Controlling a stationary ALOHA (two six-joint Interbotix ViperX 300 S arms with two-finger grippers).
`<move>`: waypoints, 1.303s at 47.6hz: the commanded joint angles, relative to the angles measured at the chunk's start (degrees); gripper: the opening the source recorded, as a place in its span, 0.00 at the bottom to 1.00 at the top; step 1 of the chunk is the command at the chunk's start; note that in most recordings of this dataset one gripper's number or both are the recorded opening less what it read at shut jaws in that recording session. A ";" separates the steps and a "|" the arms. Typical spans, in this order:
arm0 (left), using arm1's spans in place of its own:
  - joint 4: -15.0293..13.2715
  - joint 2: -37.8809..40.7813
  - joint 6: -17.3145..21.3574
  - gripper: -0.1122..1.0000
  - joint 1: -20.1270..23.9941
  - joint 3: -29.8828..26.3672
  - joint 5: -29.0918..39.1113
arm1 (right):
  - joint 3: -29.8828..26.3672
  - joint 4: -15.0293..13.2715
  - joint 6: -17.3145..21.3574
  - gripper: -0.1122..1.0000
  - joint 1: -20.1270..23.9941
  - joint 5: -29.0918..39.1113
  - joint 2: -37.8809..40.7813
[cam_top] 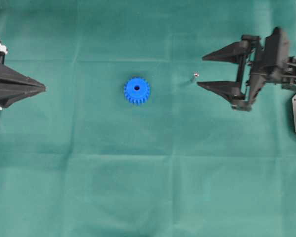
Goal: Insert the shaft placed at a random location into the center hole of the small gear at another random location.
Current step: 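Move the right gripper left toward the silver shaft on the table, then close the right gripper on the silver shaft and lift it upright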
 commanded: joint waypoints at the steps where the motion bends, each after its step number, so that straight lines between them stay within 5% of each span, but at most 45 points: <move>1: 0.09 0.35 0.09 0.10 -0.18 -1.49 -0.18 | -0.53 0.53 -0.09 0.83 -0.62 -3.52 3.96; 21: 0.18 0.70 0.44 0.10 0.09 -1.23 0.09 | -0.70 3.43 -0.09 0.82 -1.41 -10.02 17.23; 39: 0.18 0.79 0.44 0.10 0.09 -1.23 0.62 | -0.79 3.60 -0.18 0.77 -1.58 -11.16 18.98; 44: 0.18 0.79 0.44 0.10 0.09 -1.23 0.62 | -1.05 4.04 -0.09 0.69 -1.67 -11.16 18.98; 54: 0.18 0.79 0.35 0.10 0.09 -1.23 1.14 | -1.05 4.13 -0.18 0.22 -1.76 -10.90 19.07; 62: 0.18 0.79 0.26 0.10 0.09 -1.23 1.41 | -1.05 4.04 -0.18 0.22 -1.76 -10.81 19.07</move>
